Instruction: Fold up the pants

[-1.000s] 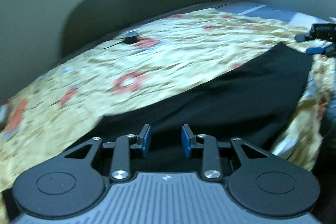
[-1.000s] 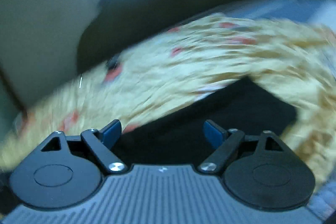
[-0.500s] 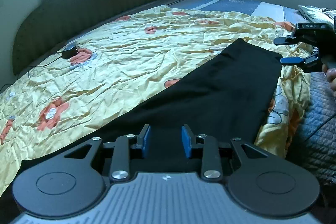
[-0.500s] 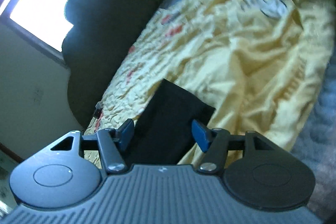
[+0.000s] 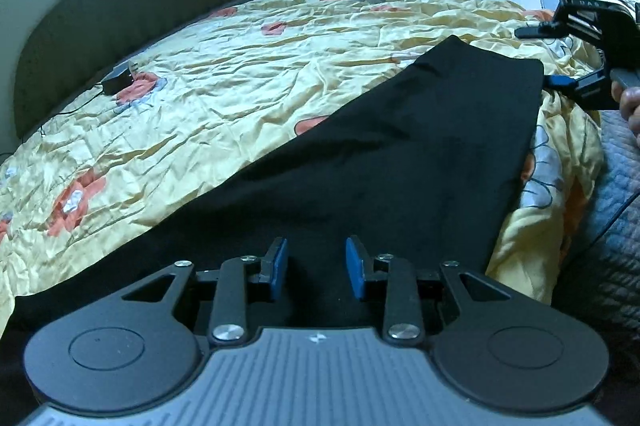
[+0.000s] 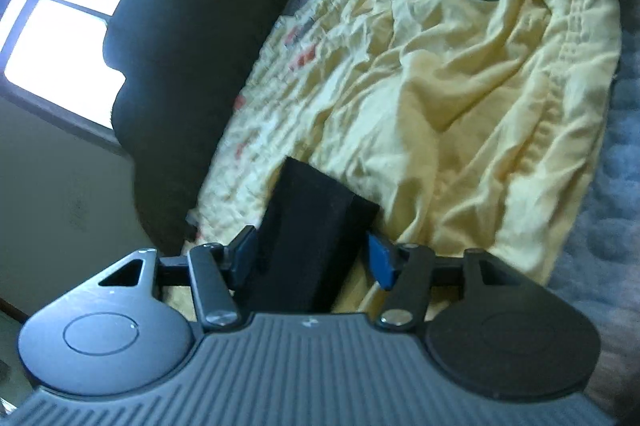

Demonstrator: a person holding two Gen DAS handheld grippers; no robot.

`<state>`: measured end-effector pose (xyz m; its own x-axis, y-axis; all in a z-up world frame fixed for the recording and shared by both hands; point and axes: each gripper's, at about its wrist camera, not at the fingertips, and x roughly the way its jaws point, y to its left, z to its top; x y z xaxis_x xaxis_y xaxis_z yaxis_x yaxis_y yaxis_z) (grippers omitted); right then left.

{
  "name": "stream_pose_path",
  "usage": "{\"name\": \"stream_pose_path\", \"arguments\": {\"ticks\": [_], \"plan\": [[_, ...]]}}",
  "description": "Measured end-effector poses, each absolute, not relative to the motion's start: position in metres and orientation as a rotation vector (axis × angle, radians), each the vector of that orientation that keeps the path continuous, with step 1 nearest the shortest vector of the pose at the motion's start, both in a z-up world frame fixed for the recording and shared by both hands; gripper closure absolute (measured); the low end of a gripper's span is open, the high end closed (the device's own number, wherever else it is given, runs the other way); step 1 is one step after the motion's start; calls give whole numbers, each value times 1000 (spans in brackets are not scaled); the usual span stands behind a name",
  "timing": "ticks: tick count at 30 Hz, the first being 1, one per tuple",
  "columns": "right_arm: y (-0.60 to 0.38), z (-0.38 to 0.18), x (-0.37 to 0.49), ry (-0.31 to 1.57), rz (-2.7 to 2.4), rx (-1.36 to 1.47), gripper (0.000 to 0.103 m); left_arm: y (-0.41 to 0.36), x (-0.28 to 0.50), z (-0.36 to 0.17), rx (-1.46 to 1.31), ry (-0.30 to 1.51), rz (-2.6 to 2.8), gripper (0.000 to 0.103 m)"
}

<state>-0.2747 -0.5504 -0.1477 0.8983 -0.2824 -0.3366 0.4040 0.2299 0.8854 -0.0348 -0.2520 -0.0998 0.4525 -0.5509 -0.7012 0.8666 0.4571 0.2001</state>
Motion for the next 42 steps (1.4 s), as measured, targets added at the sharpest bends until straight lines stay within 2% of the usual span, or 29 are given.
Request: {"name": "stream_pose_path", "arguments": {"ticks": [2,6,9,12,14,20,26,35,42], "plan": [[-551,-150,-275,66,-440,1264,43,-251,-35,-100,592,608,-942,72],[-539,-145,-265,115,-398,1154,44,-250,-33,-101,579,609,-944,70],[-544,-147,-249,163,-453,1140,57,-249,-33,-102,577,600,-927,61],[-546,-146,-235,146,-490,1106,61,-248,-30,-101,564,608,-926,60],[-544,-143,-227,196,-527,1047,96,-246,-30,-100,553,611,-926,60],[-537,-139,-221,206,-500,1046,96,-237,-30,-96,541,601,-899,60],[-511,-105,-203,220,-457,895,96,-204,-26,-85,473,602,-835,60],[-427,-78,-142,339,-272,734,96,-136,-19,-78,391,606,-705,60],[-351,-85,-96,449,-131,687,96,-82,-16,-73,319,601,-623,60]]}}
